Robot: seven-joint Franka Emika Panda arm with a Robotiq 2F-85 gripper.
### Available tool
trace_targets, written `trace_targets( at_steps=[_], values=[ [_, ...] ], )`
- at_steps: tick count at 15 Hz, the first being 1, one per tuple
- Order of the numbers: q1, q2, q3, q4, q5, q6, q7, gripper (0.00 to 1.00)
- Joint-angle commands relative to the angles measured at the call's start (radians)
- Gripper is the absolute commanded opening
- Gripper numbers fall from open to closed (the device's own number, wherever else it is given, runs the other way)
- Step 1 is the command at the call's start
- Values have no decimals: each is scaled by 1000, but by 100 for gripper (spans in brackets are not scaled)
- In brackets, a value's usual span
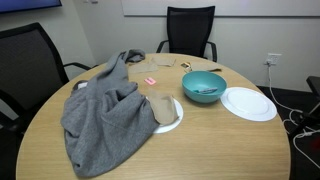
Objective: Remove the marker from the bowl and put it on the table
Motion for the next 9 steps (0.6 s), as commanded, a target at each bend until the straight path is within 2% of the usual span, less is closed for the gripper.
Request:
trace_targets(
  at_steps=[1,6,9],
  values=[
    [-16,0,16,2,4,-4,-3,100],
    [-16,0,16,2,4,-4,-3,100],
    [-34,-14,13,0,-51,-20,4,100]
  ],
)
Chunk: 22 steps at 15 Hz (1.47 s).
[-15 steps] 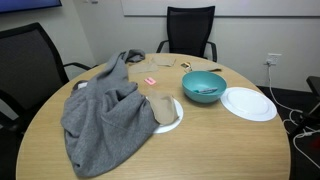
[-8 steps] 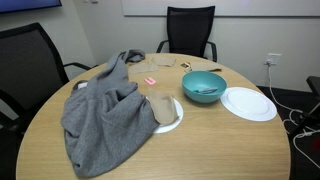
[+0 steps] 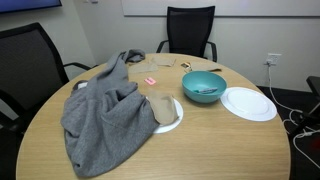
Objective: Remove the marker from the bowl and put it on the table
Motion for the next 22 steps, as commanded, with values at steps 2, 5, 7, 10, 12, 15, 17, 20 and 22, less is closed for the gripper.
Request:
trace_targets(
  at_steps=[2,5,7,10,12,15,17,20,22],
  values=[
    [-46,-22,6,5,-88,-47,-2,100],
    [-74,-27,0,18,-195,-101,-21,100],
    [-90,-27,2,28,-287,-128,-37,100],
    [-109,-30,-6,36,-408,-144,-89,100],
    [-123,-34,-18,33,-464,-140,-131,100],
    [-145,-31,-45,24,-534,-129,-201,100],
    [-160,-29,-70,13,-566,-109,-252,100],
    [-182,-33,-112,-16,-602,-72,-345,100],
    [-196,-42,-143,-42,-623,-20,-409,100]
  ],
)
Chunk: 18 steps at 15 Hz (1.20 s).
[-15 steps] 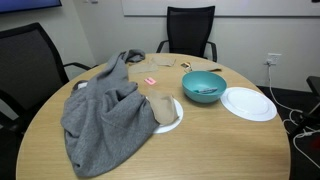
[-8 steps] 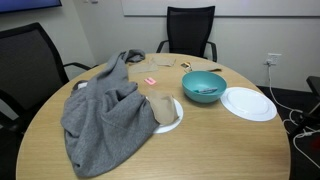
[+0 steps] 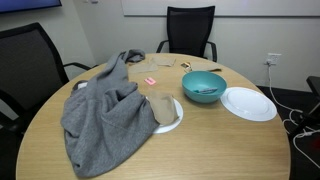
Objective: Remove the marker from the bowl and put it on the table
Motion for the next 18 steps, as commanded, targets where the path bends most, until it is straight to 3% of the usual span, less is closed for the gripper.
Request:
trace_targets(
  at_steps=[1,8,12,18],
  values=[
    [-29,-26,-48,-57,-47,106,-111,100],
    [-92,-11,-138,-193,-135,502,-240,100],
    [-111,31,-175,-242,-101,702,-299,100],
    [-119,42,-162,-239,-85,689,-278,100]
  ],
)
